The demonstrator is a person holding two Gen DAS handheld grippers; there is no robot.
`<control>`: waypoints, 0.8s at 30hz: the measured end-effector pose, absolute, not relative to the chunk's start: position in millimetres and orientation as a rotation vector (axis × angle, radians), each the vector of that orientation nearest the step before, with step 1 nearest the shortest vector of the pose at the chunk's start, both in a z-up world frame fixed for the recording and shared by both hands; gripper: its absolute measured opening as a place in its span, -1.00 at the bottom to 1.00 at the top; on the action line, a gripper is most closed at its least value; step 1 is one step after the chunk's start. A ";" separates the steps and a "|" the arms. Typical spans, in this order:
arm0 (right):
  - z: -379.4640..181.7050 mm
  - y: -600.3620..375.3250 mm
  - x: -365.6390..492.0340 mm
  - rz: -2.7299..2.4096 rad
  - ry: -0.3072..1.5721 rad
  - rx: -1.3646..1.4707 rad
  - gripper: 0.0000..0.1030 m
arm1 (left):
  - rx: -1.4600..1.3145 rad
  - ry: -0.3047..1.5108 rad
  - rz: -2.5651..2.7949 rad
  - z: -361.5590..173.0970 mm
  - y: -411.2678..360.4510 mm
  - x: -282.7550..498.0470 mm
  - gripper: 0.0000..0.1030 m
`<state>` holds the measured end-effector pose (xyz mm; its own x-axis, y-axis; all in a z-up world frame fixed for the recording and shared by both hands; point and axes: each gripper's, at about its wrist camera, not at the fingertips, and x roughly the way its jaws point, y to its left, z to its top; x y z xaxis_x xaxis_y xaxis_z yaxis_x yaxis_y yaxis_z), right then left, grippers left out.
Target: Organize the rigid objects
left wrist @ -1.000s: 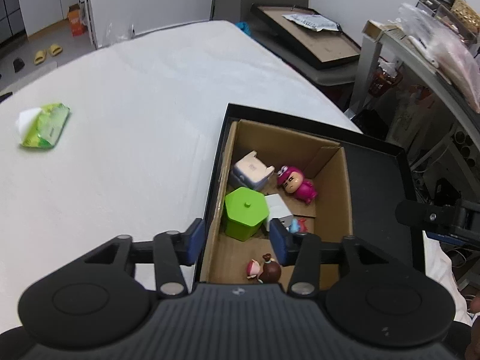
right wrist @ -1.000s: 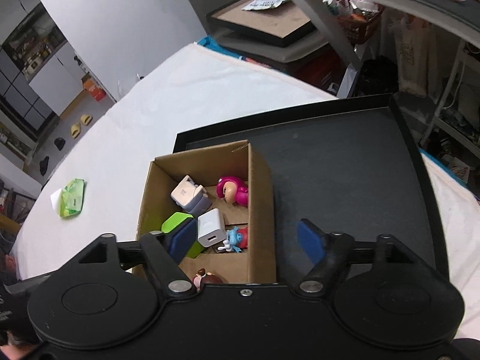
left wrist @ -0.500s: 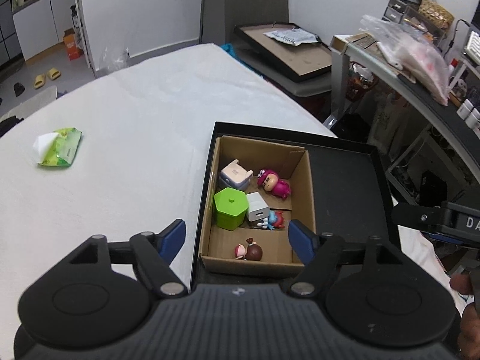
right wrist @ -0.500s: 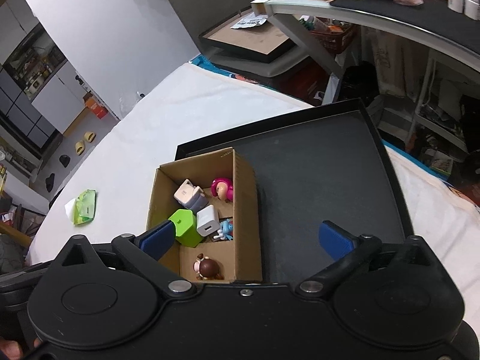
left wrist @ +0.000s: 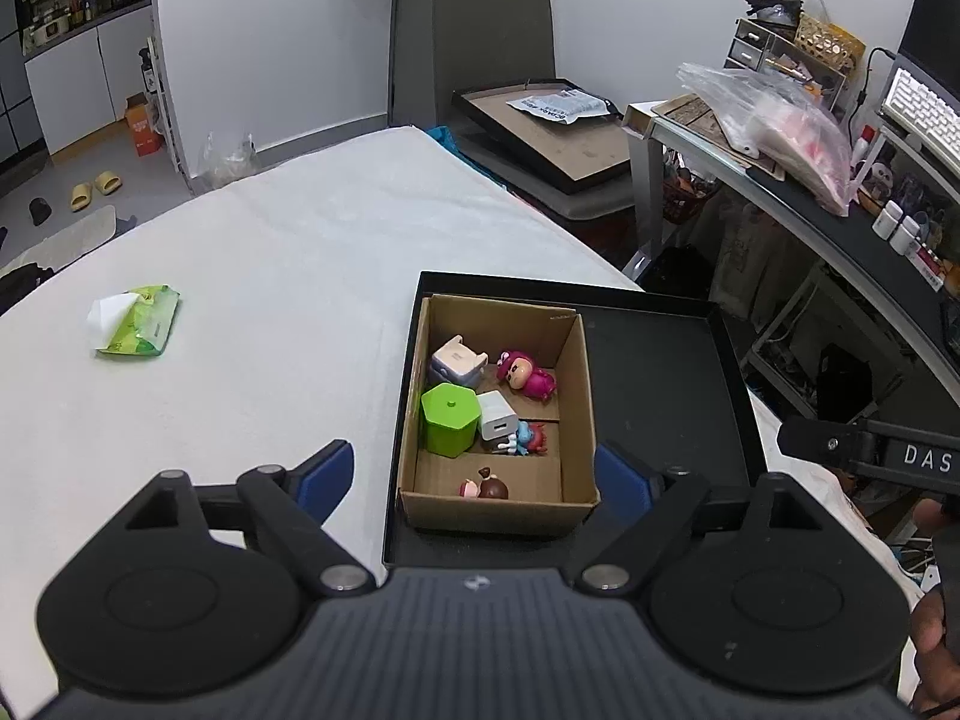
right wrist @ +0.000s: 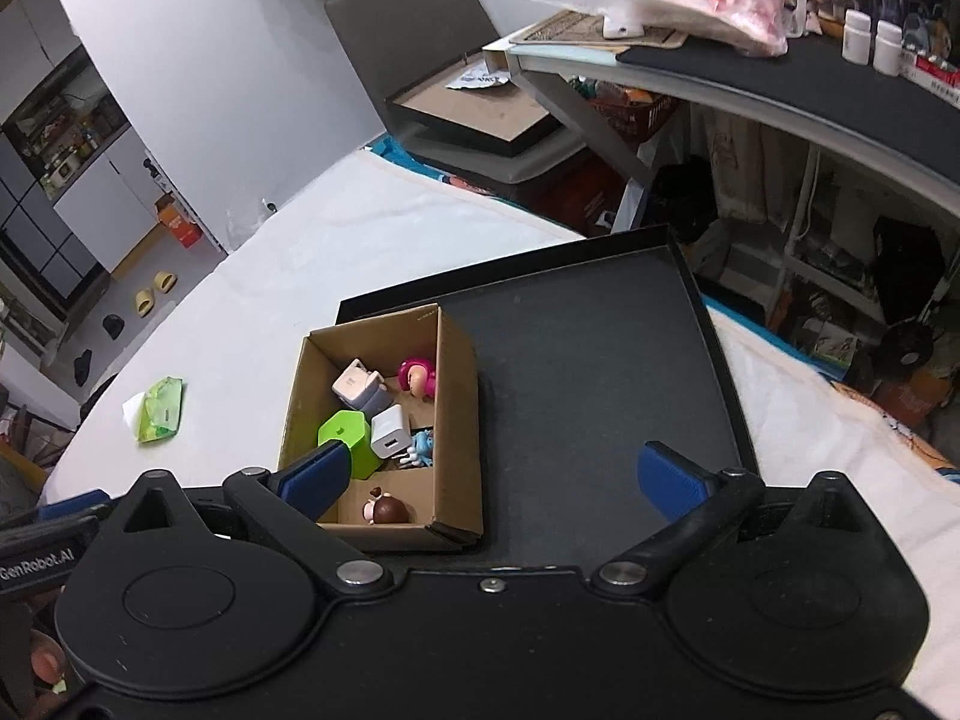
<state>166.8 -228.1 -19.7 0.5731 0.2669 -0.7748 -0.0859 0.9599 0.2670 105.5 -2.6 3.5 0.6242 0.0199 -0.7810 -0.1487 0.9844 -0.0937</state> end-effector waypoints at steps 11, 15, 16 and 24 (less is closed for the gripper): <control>-3.4 -235.9 142.3 0.158 0.936 0.157 1.00 | -0.136 0.874 0.093 24.9 -10.0 76.4 0.79; 5.1 -237.1 131.4 0.161 0.915 0.150 1.00 | -0.127 0.852 0.097 35.5 -13.3 64.5 0.79; 7.2 -236.6 128.4 0.167 0.909 0.145 1.00 | -0.126 0.844 0.096 38.1 -13.5 60.8 0.80; 25.9 -234.3 104.0 0.186 0.855 0.115 1.00 | -0.109 0.825 0.096 47.3 -19.6 41.4 0.80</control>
<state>104.0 -234.3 25.9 0.6415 0.2088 -0.7382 -0.1167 0.9776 0.1750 41.4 -19.6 47.3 0.6750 0.0428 -0.7366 -0.1277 0.9900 -0.0596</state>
